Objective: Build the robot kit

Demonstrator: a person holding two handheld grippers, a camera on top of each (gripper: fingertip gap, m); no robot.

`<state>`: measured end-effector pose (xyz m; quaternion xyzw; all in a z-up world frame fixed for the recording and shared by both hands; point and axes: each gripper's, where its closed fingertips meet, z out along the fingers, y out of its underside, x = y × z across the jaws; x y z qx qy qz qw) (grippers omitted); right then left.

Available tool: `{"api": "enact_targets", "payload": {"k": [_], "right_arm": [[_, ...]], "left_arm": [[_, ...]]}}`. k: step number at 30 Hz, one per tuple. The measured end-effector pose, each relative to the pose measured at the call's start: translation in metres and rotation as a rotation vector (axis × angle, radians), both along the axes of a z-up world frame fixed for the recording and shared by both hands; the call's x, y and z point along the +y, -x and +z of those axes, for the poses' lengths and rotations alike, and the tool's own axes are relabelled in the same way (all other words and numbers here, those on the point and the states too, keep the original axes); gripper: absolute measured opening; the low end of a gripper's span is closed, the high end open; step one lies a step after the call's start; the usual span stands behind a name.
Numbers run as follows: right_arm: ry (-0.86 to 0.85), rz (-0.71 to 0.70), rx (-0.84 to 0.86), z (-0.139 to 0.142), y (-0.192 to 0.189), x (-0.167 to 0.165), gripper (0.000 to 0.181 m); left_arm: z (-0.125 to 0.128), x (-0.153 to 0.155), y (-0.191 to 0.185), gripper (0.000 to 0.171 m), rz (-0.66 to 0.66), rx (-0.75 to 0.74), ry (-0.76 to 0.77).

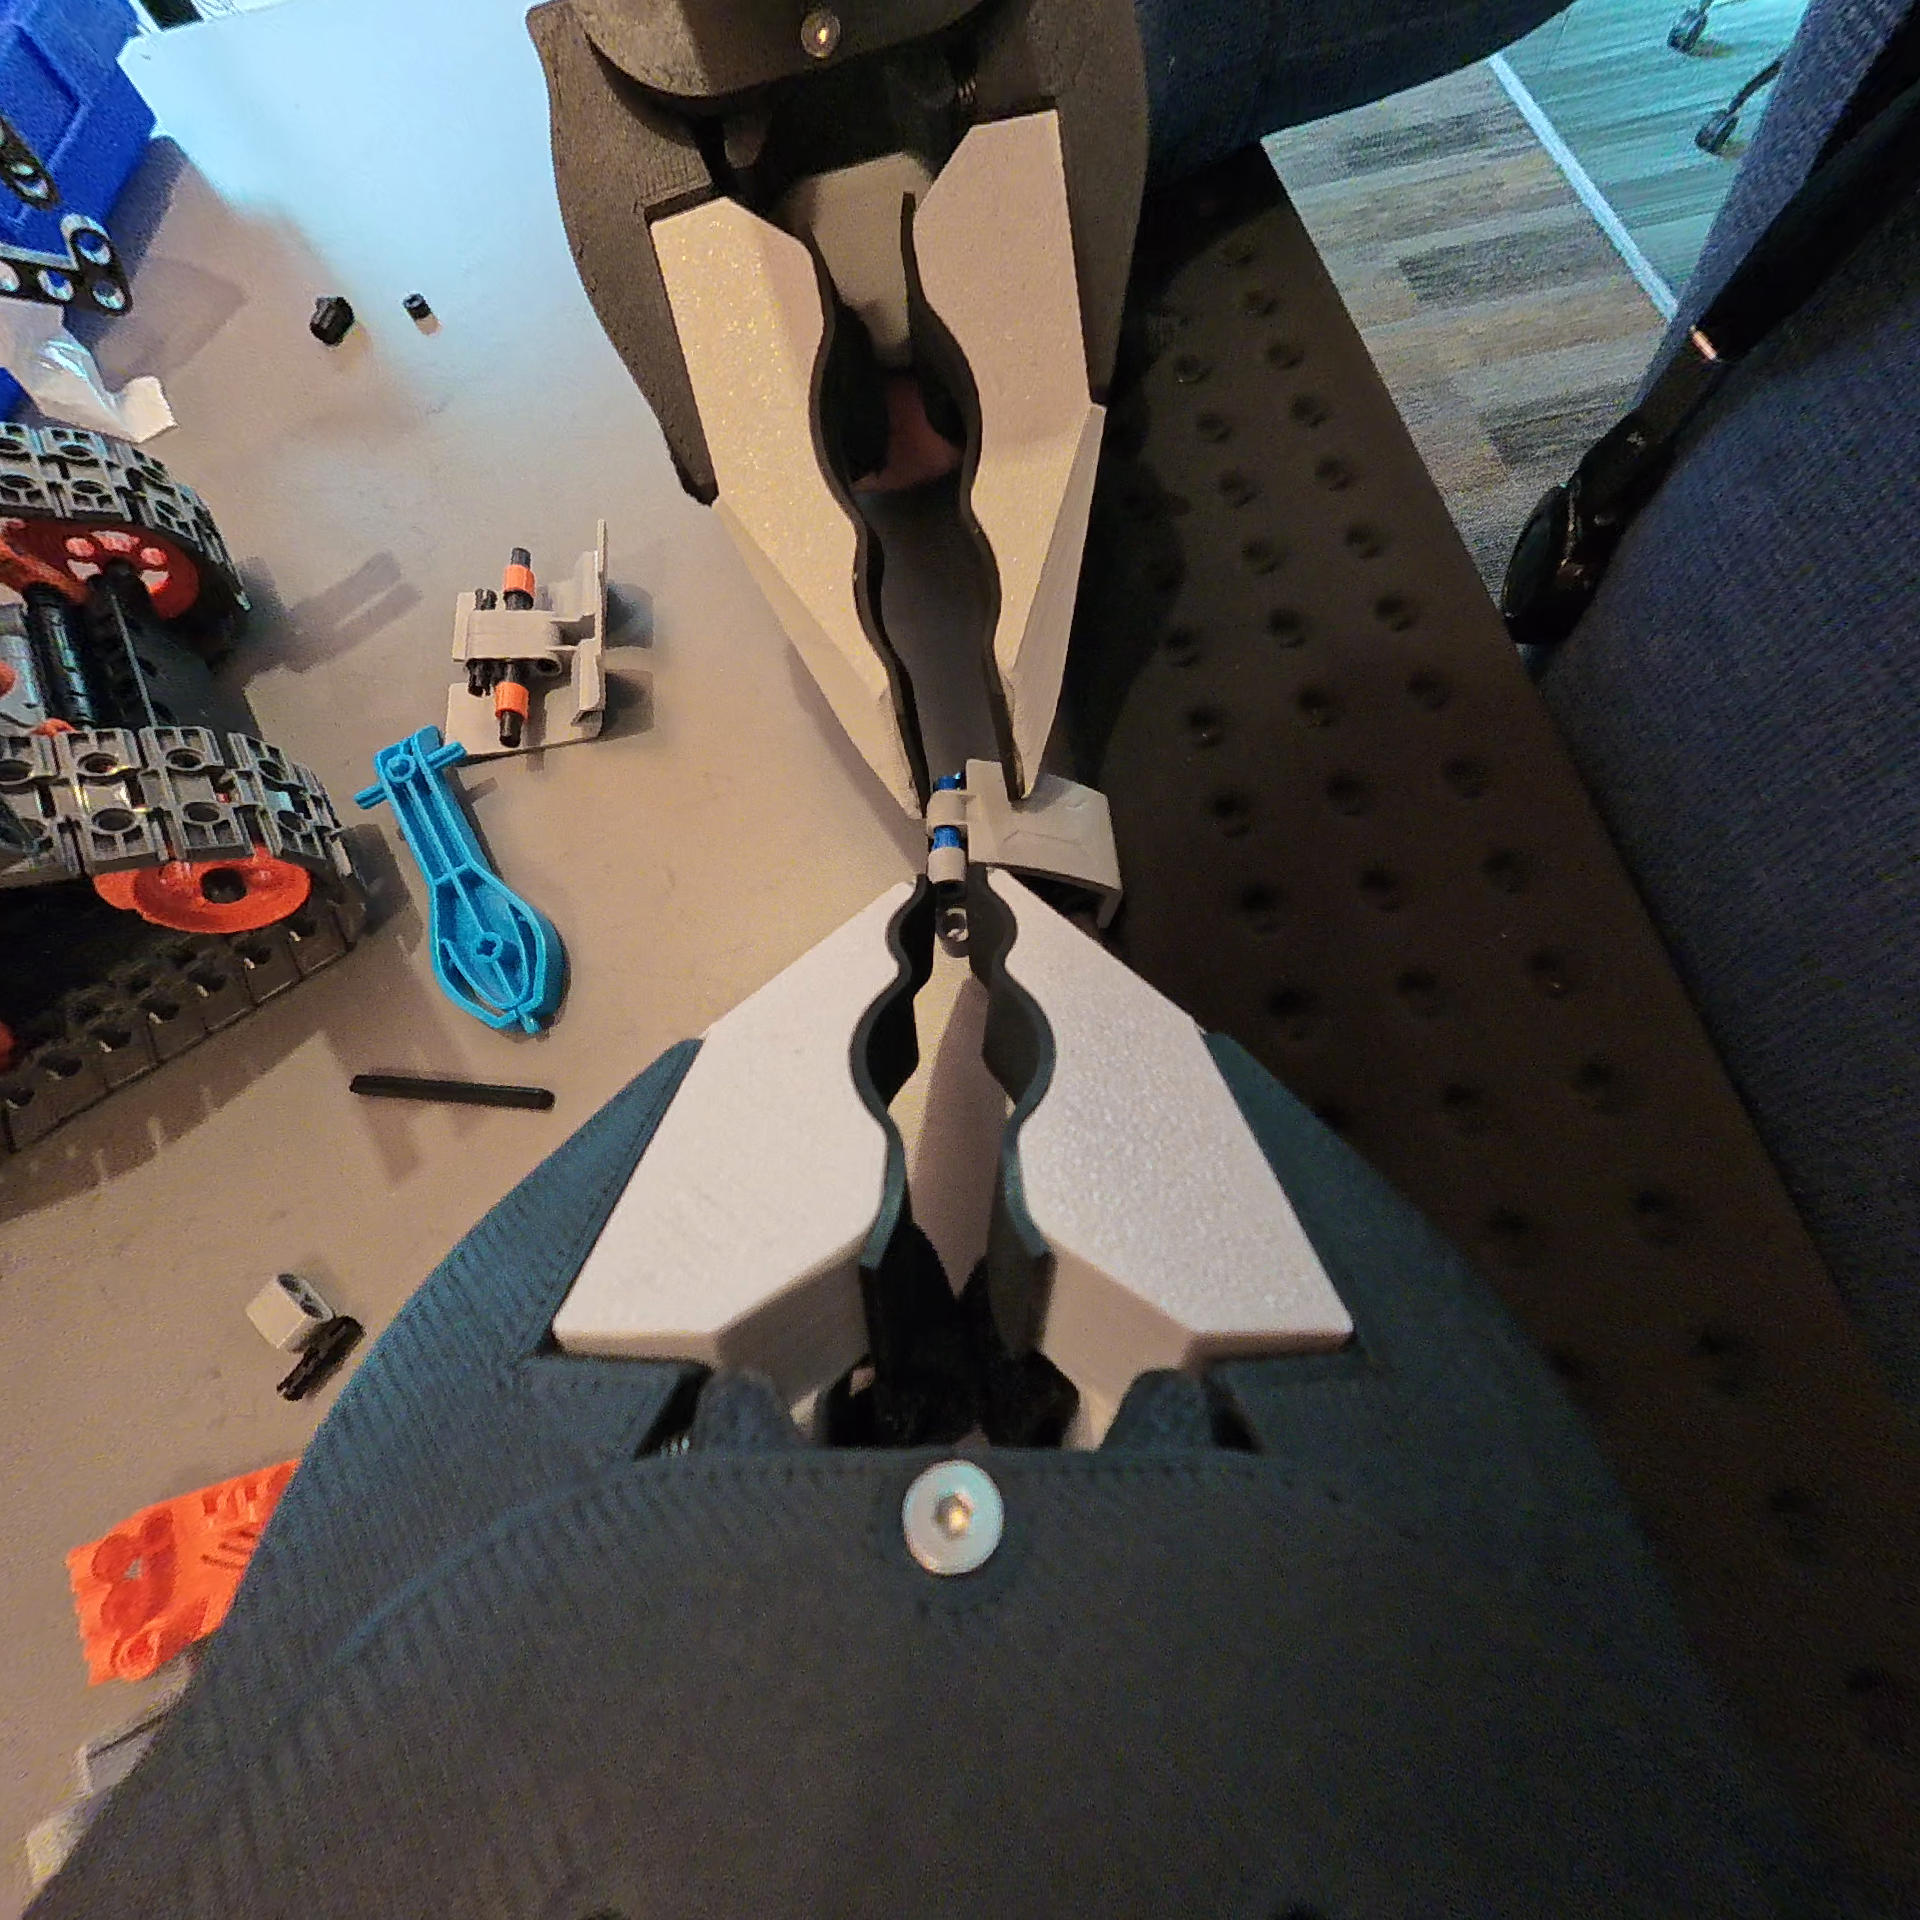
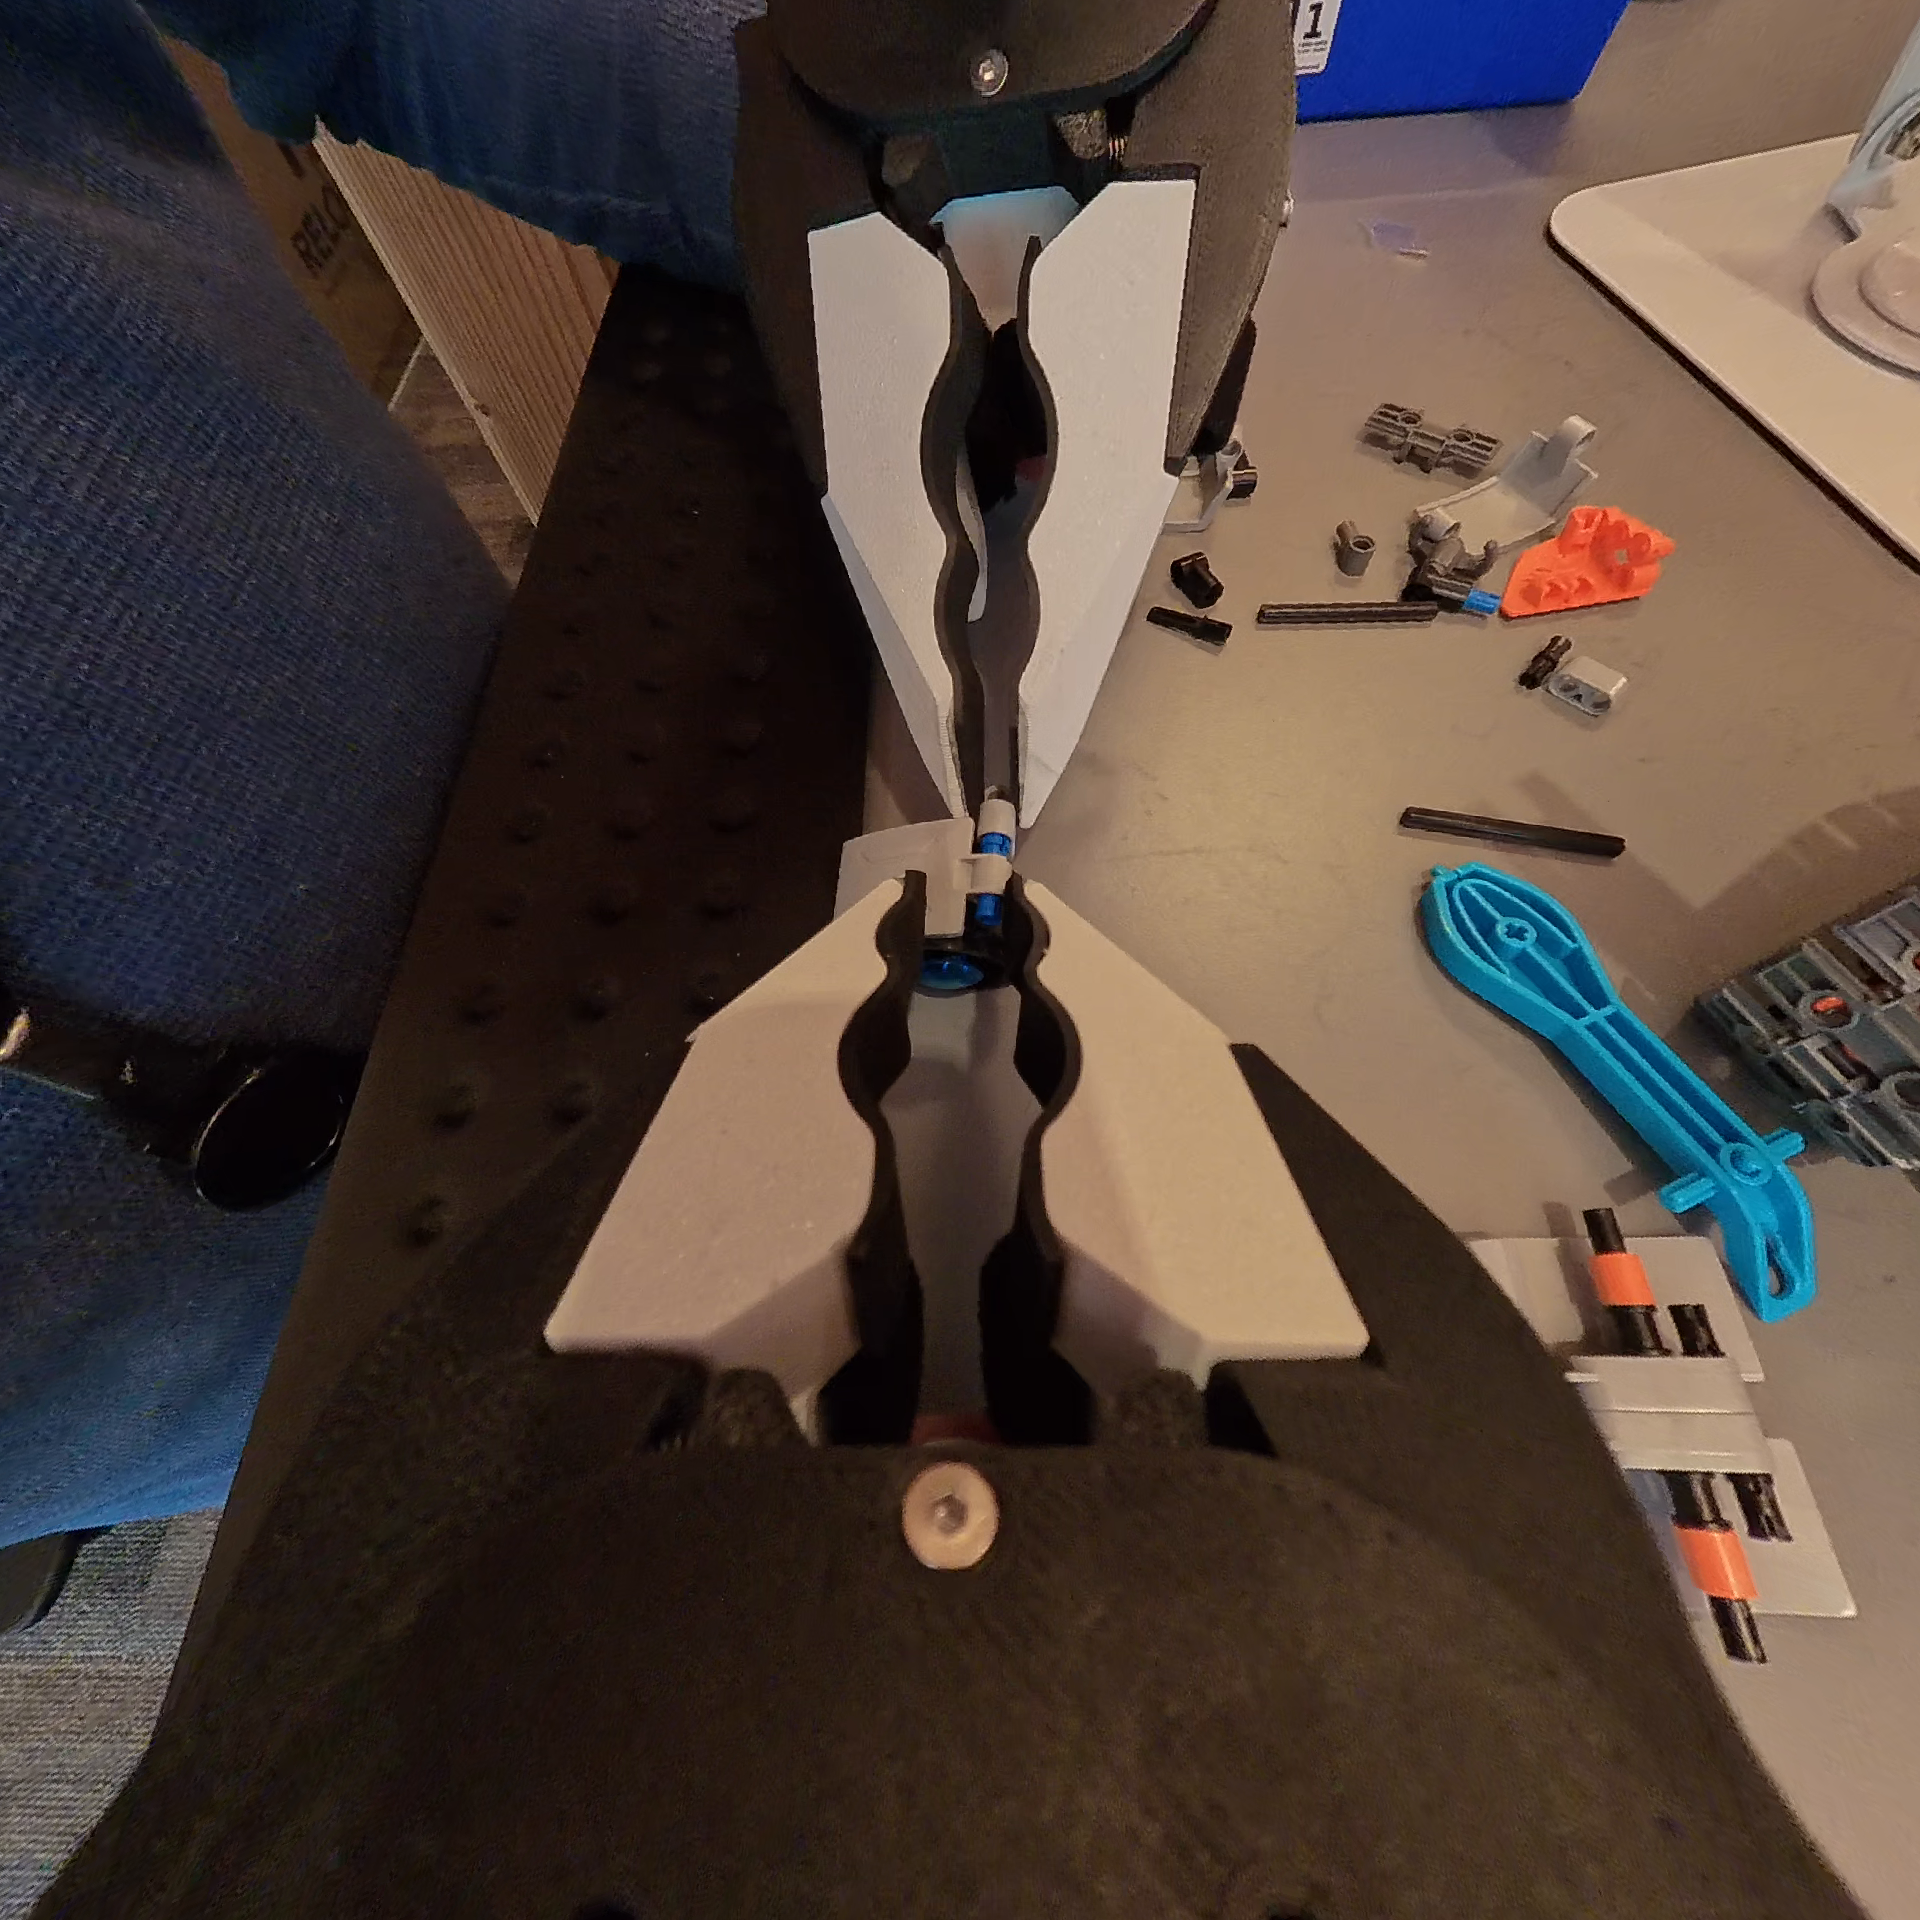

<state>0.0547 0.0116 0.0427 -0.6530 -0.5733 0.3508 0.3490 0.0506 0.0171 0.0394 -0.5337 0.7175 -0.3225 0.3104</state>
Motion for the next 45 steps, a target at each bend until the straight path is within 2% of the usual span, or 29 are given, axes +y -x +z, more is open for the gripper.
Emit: {"api": "enact_targets", "payload": {"k": [17,28,29,35,37,38,39,41,43,45], "right_arm": [[-0.069,0.02,0.006,0.002,0.002,-0.001,0.012],[-0.053,0.026,0.009,0.001,0.002,0.0,0.012],[-0.079,-0.002,0.025,0.004,0.004,0.006,0.0],[-0.107,-0.014,0.023,0.003,0.005,0.008,0.0],[-0.076,-0.034,0.099,0.018,0.005,0.012,0.0],[-0.066,-0.061,0.122,0.024,0.001,0.017,0.01],[-0.051,-0.083,0.107,0.02,-0.005,0.021,0.03],[-0.054,-0.09,0.055,0.012,-0.012,0.021,0.032],[-0.062,-0.121,0.094,0.021,-0.016,0.024,0.031],[-0.024,-0.148,0.143,0.032,-0.016,0.027,0.033]], "left_arm": [[0.001,-0.001,0.0,0.002,-0.021,-0.015,-0.004],[0.002,0.0,-0.001,0.002,-0.018,-0.019,-0.018],[0.002,-0.002,-0.003,0.002,-0.021,-0.02,-0.013],[-0.001,0.001,-0.002,0.003,-0.01,-0.006,-0.042],[0.0,0.0,-0.007,0.004,0.011,-0.021,0.018],[0.001,0.003,-0.006,0.004,0.027,-0.028,0.034],[0.005,0.011,-0.005,0.004,0.061,-0.042,0.038],[0.017,0.018,-0.004,0.003,0.092,-0.097,0.094],[0.025,0.025,-0.003,0.004,0.117,-0.144,0.127],[0.043,0.025,-0.001,0.004,0.112,-0.238,0.196]]}}
